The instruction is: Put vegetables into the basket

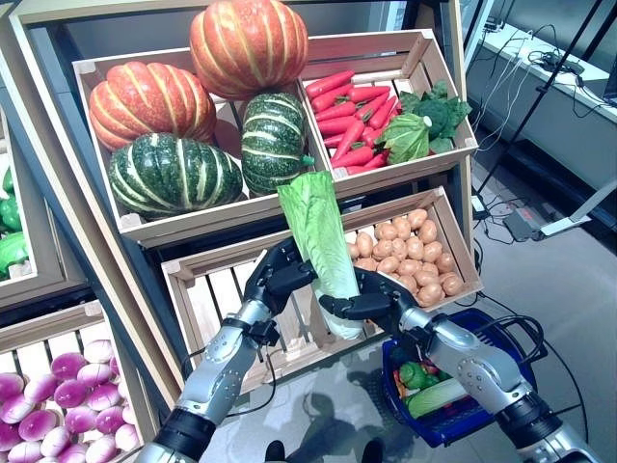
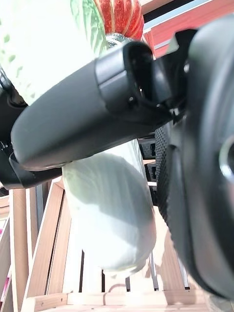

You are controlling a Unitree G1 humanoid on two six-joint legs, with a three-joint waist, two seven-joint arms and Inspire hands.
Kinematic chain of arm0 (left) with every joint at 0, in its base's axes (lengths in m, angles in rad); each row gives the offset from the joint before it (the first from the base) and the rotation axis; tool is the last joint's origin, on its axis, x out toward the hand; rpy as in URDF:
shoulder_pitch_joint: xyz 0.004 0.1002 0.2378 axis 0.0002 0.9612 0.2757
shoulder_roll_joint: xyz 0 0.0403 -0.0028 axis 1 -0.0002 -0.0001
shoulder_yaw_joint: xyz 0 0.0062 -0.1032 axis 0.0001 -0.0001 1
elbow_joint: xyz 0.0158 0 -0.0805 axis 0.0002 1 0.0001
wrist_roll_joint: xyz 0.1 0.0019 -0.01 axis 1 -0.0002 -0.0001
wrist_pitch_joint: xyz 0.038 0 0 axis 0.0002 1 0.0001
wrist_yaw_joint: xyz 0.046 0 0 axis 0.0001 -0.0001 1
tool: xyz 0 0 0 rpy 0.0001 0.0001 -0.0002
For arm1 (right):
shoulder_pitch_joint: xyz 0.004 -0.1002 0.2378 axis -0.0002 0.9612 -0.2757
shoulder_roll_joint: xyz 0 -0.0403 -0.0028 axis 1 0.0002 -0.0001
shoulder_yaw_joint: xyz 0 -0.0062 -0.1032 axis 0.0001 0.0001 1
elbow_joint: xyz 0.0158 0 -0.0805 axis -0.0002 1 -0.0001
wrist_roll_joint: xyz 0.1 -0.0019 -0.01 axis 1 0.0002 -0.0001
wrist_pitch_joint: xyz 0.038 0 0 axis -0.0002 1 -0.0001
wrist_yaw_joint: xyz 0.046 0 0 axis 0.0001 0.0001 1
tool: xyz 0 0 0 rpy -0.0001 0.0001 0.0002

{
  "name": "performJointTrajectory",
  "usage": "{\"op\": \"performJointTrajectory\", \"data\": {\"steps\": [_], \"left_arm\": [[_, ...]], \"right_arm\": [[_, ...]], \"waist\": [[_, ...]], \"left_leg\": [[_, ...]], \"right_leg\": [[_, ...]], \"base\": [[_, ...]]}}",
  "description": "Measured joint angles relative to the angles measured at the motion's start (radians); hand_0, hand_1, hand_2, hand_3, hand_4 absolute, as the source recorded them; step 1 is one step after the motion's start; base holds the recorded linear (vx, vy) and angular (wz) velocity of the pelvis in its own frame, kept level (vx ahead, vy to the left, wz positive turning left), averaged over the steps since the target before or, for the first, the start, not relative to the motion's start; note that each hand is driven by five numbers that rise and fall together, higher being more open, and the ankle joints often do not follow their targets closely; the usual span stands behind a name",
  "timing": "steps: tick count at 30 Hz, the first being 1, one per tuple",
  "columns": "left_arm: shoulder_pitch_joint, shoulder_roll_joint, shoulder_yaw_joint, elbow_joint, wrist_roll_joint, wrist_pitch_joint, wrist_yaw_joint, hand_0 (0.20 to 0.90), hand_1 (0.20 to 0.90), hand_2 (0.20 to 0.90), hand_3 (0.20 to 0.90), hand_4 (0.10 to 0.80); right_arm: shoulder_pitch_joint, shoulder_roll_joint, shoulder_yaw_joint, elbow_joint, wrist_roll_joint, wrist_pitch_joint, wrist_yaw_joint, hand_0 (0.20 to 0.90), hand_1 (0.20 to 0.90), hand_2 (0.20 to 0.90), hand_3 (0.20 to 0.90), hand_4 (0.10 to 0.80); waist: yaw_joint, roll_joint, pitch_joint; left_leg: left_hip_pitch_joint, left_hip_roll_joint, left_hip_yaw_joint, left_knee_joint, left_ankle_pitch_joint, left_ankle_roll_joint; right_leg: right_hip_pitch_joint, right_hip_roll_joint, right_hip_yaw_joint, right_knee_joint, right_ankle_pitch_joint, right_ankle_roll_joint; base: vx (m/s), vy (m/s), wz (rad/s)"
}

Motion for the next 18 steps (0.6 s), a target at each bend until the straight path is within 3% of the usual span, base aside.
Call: {"op": "performJointTrajectory", "data": {"steps": [10, 18], "left_arm": [[0.0, 0.0, -0.002, -0.016, -0.004, 0.0, -0.017, 0.9, 0.9, 0.9, 0.9, 0.8], [-0.006, 0.006, 0.028, -0.113, -0.002, -0.004, -0.131, 0.9, 0.9, 0.9, 0.9, 0.8]], "right_arm": [[0.004, -0.024, -0.013, 0.006, 0.089, -0.003, -0.009, 0.3, 0.3, 0.3, 0.3, 0.4], [0.037, 0.022, -0.125, 0.008, 0.247, -0.126, -0.016, 0.3, 0.3, 0.3, 0.3, 0.4]], "waist": [[-0.003, 0.0, 0.0], [-0.004, 0.001, -0.001]], "left_leg": [[0.001, 0.0, -0.001, 0.0, 0.0, 0.0], [0.0, 0.0, 0.002, 0.0, 0.0, 0.0]], "right_leg": [[0.001, 0.0, 0.001, 0.0, 0.0, 0.0], [-0.002, 0.001, 0.013, 0.0, 0.0, 0.0]], "base": [[-0.007, 0.001, 0.0], [0.0, 0.0, 0.0]]}}
